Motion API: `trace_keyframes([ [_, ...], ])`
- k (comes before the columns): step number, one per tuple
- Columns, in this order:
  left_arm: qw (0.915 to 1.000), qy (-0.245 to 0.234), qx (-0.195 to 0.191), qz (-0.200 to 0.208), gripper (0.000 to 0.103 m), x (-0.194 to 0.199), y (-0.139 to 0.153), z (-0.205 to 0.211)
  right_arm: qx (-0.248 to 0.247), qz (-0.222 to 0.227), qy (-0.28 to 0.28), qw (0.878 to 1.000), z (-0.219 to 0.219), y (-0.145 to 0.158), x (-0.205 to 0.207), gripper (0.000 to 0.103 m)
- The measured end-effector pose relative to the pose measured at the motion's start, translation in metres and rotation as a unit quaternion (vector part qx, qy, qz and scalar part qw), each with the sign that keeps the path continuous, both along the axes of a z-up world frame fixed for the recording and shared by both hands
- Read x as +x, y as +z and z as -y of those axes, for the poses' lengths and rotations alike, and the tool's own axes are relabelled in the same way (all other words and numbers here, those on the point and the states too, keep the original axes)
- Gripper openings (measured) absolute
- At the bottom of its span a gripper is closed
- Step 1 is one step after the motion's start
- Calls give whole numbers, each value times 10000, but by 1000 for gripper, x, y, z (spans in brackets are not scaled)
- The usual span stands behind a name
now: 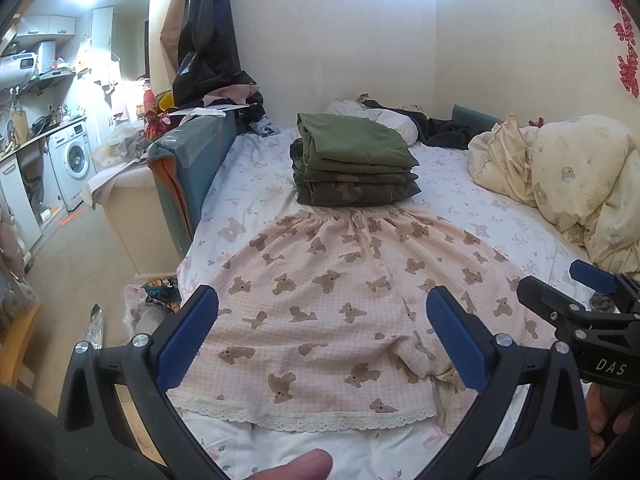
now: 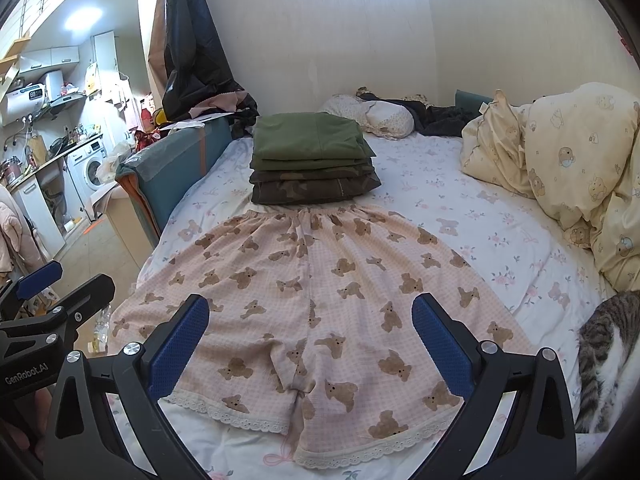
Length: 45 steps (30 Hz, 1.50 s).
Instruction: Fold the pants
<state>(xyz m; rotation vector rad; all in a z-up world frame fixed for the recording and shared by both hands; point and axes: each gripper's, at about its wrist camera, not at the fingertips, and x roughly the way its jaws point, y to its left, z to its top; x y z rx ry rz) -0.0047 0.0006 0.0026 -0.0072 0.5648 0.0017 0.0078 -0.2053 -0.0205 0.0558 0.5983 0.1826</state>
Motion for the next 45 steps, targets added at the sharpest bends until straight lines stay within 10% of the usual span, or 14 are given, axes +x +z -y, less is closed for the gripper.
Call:
trace_keyframes([
  [45, 10000, 71, -60, 16, 103, -1, -2, -9, 14, -7, -4, 10000, -1, -3, -1, 103],
])
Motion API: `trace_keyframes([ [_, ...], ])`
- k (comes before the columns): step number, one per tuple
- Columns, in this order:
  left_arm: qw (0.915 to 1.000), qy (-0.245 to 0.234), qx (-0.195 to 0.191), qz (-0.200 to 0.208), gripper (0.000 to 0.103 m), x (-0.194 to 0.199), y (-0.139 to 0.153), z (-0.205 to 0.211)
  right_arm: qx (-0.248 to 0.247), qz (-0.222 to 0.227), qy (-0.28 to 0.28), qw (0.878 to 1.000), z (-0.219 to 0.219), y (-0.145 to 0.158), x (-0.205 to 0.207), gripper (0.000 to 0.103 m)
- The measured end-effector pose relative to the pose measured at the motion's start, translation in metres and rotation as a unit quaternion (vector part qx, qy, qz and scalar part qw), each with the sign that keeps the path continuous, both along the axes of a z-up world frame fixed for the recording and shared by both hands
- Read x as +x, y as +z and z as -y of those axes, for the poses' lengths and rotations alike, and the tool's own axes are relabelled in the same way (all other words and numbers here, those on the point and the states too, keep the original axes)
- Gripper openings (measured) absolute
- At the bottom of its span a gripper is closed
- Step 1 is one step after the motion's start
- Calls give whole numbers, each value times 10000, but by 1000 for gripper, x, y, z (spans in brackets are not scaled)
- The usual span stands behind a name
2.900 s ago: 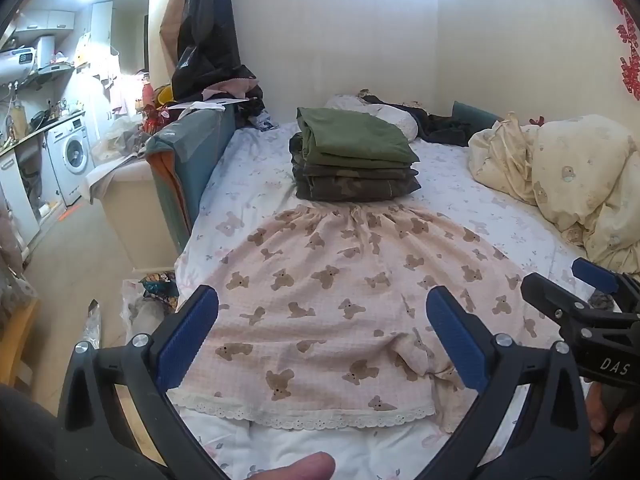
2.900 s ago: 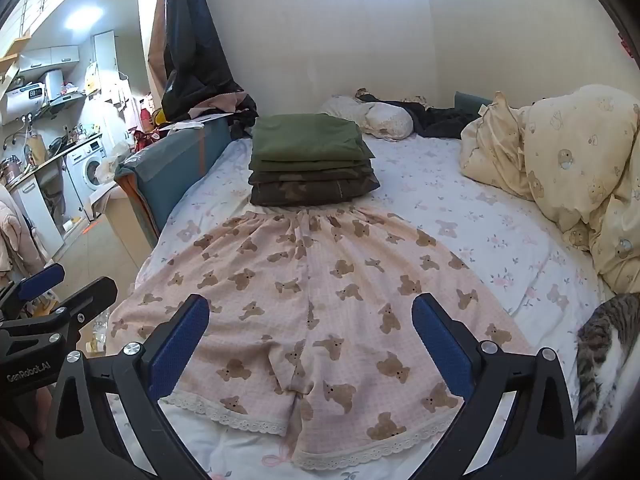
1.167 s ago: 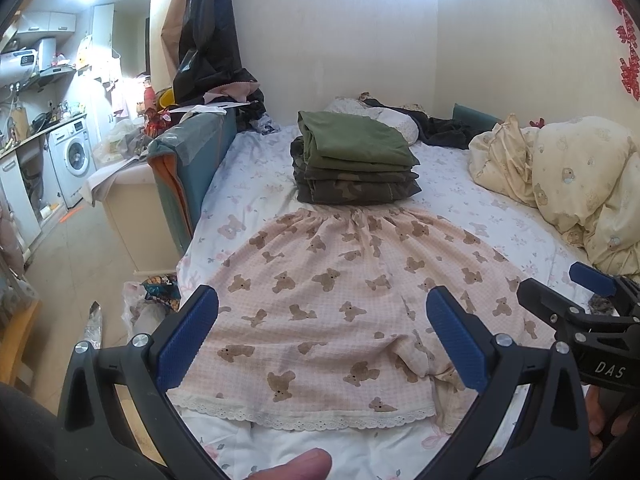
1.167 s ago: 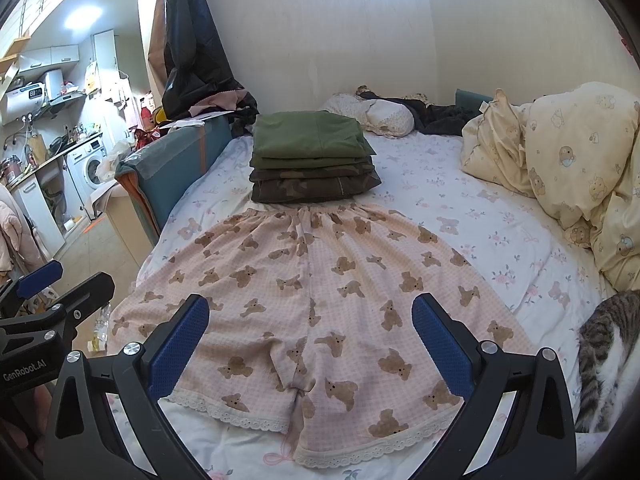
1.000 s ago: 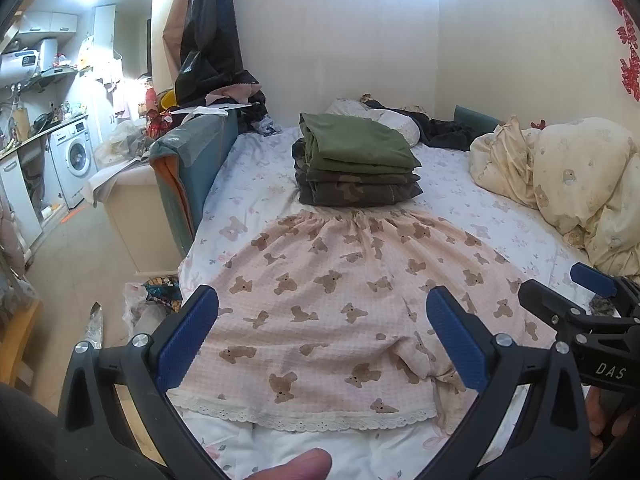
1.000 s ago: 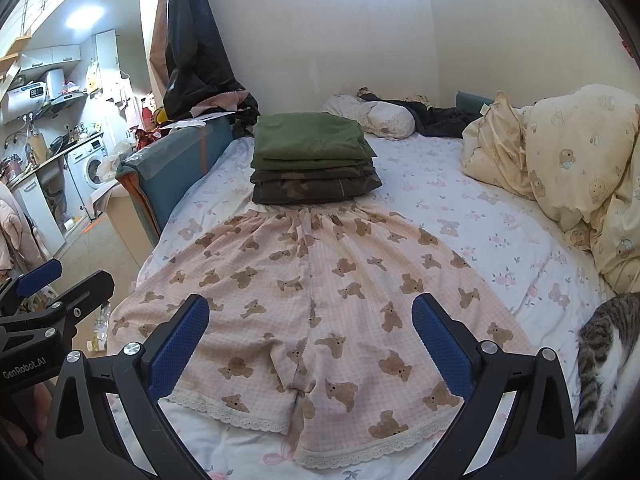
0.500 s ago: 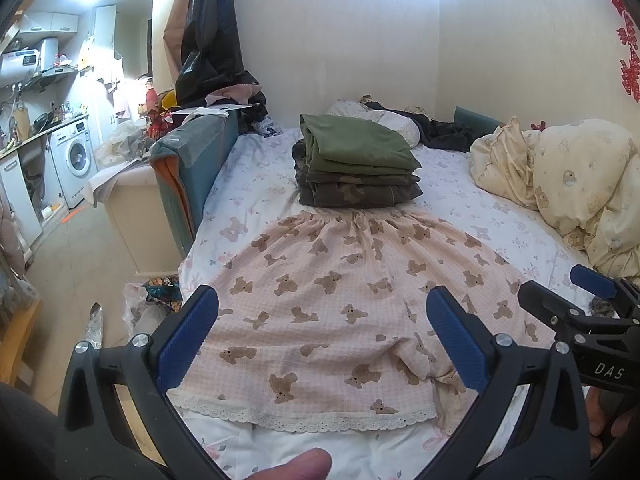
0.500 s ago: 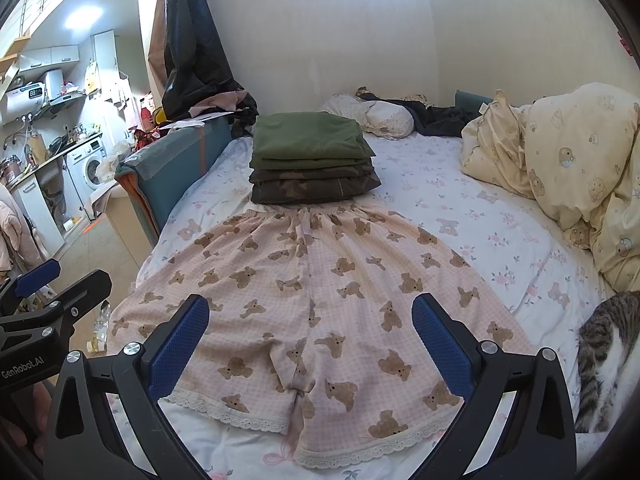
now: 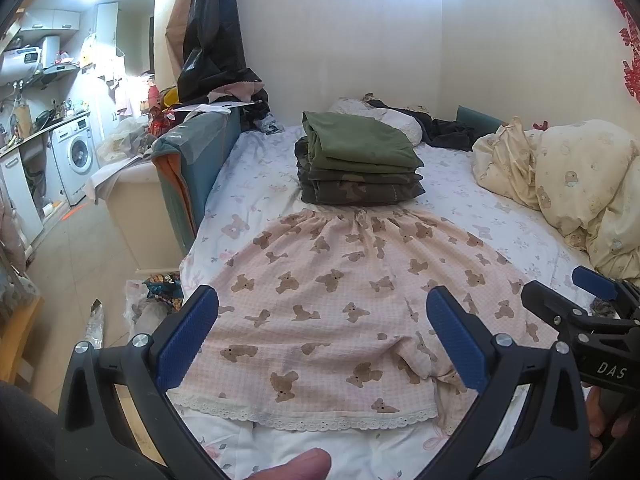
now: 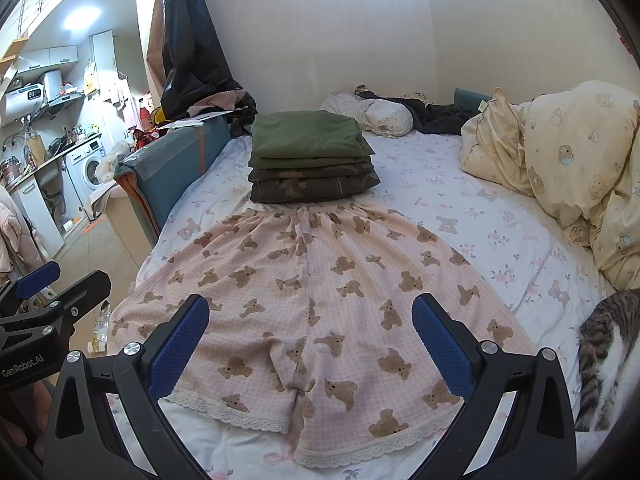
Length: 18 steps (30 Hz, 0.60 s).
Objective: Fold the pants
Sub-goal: 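Grasp the lace hem of one pant leg with the right tool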
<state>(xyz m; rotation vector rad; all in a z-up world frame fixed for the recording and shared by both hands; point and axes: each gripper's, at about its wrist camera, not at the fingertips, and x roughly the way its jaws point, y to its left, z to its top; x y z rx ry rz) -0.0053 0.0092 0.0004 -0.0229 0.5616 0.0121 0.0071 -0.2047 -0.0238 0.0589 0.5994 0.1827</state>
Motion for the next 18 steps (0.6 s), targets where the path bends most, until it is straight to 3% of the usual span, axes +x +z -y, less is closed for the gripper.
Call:
trace_keyframes([
  [13, 9998, 59, -67, -180, 103, 4, -4, -1, 85, -116, -87, 9999, 3, -8, -1, 103],
  [18, 9984, 123, 142, -526, 103, 16, -6, 2, -293, -198, -209, 9992, 28, 12, 6, 103],
])
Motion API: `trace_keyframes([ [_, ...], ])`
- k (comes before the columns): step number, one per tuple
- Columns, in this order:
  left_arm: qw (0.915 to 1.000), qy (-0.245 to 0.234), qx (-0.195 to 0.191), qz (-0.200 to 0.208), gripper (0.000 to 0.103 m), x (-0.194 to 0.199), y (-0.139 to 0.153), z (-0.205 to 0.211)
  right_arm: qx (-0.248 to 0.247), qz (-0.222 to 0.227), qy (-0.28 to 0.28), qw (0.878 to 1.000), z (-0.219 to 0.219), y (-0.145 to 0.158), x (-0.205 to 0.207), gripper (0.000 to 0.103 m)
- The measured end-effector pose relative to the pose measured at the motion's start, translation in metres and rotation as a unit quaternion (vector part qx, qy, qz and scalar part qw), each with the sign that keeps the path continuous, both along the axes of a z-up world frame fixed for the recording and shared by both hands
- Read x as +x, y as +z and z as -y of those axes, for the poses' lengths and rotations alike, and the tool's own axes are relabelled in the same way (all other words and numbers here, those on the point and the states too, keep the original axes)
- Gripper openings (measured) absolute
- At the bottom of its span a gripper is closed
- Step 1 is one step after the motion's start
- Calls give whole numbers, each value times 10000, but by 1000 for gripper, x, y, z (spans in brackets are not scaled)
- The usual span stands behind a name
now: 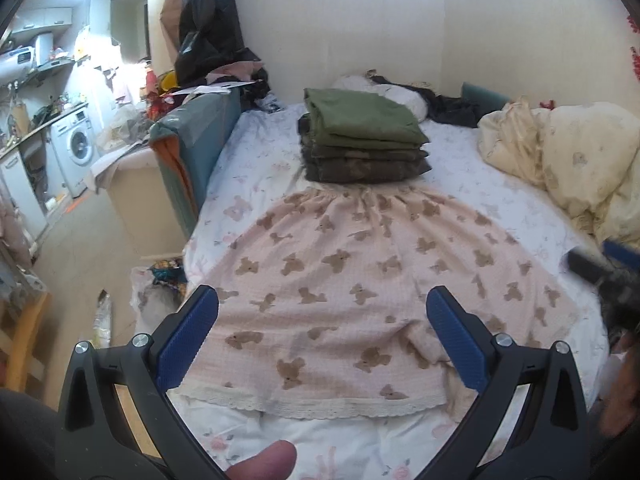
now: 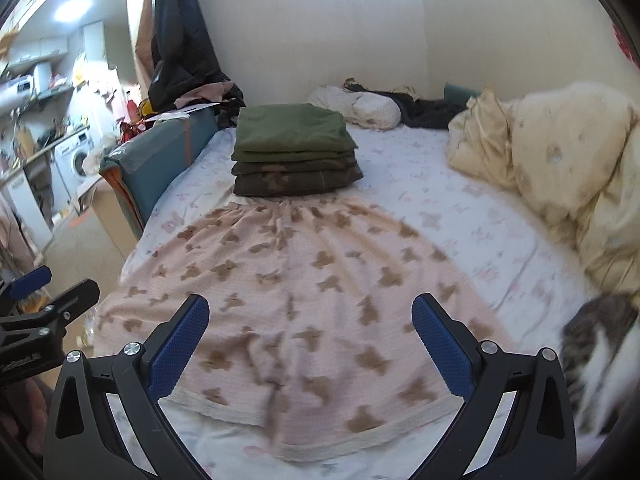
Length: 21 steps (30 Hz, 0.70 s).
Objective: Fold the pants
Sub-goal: 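Grasp the lace hem of one pant leg with the right tool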
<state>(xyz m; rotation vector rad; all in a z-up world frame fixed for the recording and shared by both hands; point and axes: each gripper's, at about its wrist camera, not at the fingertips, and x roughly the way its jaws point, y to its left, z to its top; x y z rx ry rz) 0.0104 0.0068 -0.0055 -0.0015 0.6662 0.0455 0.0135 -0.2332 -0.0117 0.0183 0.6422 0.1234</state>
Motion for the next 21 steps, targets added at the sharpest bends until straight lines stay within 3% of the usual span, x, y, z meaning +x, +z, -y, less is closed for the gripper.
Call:
trace_keyframes([
  [3, 9991, 129, -335, -246, 102, 9, -1, -9, -129, -468, -463, 9977, 50, -2, 31, 103],
  [6, 9978, 234, -505, -371, 102, 10, -2, -15, 300, -1378, -1127, 9836, 116, -31, 67, 103],
  [9, 9967, 200, -582, -533, 103, 14, -5, -18, 1454, -2319, -1826, 9443, 187, -76, 89, 99],
  [10, 9960, 178, -634, -611, 103, 15, -6, -19, 1566, -2466, -1915, 9370, 198, -85, 94, 98],
  [14, 9928, 172, -862, -816, 102, 19, -9, -23, 1002, -3168, -2403, 9121, 229, -128, 115, 97],
  [16, 9925, 177, -875, -835, 102, 20, -8, -23, 985, -3559, -2525, 8944, 238, -152, 122, 97],
  [20, 9922, 236, -898, -836, 102, 25, -6, -24, 778, -4085, -2483, 8749, 241, -191, 122, 89],
  [21, 9918, 232, -922, -857, 102, 26, -6, -25, 701, -4104, -2414, 8766, 238, -192, 122, 89],
])
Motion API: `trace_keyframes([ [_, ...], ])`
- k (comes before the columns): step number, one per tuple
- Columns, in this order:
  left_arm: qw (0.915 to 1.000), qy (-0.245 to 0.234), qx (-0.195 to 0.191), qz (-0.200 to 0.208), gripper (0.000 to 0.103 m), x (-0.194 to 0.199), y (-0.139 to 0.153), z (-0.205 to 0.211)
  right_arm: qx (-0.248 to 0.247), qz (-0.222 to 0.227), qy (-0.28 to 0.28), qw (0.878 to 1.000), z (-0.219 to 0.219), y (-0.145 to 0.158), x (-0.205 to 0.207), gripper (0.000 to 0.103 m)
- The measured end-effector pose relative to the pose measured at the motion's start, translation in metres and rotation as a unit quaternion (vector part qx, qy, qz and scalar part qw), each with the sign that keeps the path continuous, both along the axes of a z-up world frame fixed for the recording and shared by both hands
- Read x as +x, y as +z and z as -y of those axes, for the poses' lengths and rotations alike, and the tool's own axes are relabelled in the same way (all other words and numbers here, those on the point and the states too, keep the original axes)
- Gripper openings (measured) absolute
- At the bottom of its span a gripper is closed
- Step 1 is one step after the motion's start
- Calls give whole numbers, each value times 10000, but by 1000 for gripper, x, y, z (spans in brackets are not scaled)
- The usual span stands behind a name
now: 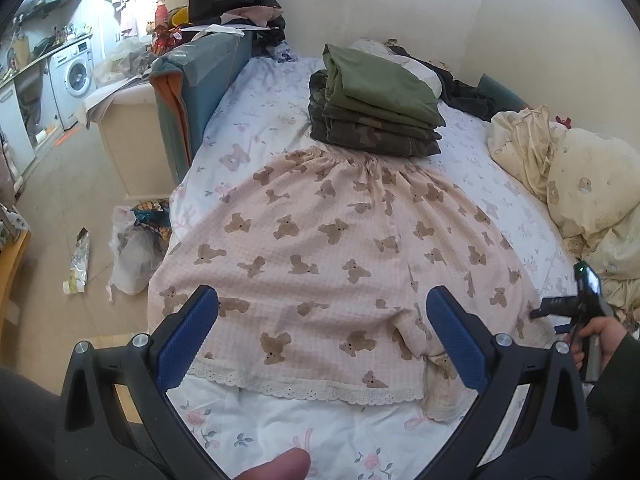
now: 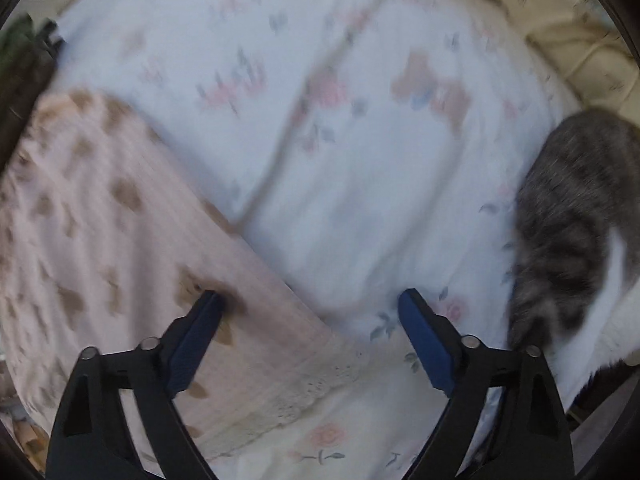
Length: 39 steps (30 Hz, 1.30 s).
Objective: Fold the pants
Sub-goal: 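Grasp the lace hem of one pant leg with the right tool, then grasp the other pant leg hem with the left tool while the right tool holds its hem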
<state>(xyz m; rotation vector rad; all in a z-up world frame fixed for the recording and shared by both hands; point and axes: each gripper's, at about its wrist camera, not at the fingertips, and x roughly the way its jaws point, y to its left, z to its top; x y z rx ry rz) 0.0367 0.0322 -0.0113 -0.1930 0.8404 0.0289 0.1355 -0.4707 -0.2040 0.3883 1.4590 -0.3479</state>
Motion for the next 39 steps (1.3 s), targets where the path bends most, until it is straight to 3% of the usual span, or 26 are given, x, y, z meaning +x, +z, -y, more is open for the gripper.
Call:
trace_keyframes([
  [1, 10000, -19, -28, -28, 102, 1, 0, 0, -114, 10, 208, 9997, -6, 2, 1, 89],
  [4, 9999, -55, -34, -82, 102, 3, -2, 1, -150, 181, 470, 9986, -17, 10, -5, 57],
  [6, 9999, -100, -12, -81, 102, 2, -2, 4, -50, 284, 573, 9979, -22, 17, -9, 1],
  [9, 9998, -153, 102, -119, 102, 0, -5, 4, 36, 763, 634, 9951, -33, 45, -18, 1],
  [12, 9996, -156, 82, -204, 102, -3, -7, -1, 147, 1532, 870, 9842, -61, 95, -29, 0],
  [16, 9991, -112, 110, -404, 102, 2, -10, -12, 406, 2514, 1529, 9549, -112, 139, -41, 0],
  [19, 9978, -81, 19, -659, 102, 13, -11, -19, 1146, 2981, 2121, 9236, -163, 155, -50, 0],
  [21, 9969, -109, 23, -783, 102, 24, -9, -20, 1729, 2917, 2416, 9092, -191, 150, -52, 0],
  [23, 9960, -190, 15, -870, 102, 41, -7, -17, 2153, 2495, 2836, 9005, -229, 131, -57, 0],
  [25, 9945, -311, 7, -1004, 102, 61, -7, -11, 2350, 2054, 3012, 9011, -254, 111, -62, 0],
  [26, 9930, -416, 6, -1106, 102, 79, -9, -3, 2479, 1625, 3147, 9017, -269, 92, -65, 0],
  [29, 9890, -753, 193, -1255, 102, 123, -14, 27, 2353, 993, 3307, 9085, -287, 63, -73, 0],
  [35, 9699, -1639, 398, -1755, 101, 229, -55, 128, 2442, 717, 3026, 9185, -277, 46, -66, 0],
  [39, 9661, -1785, 238, -1850, 87, 289, -86, 176, 2457, 661, 3035, 9182, -269, 34, -69, 0],
])
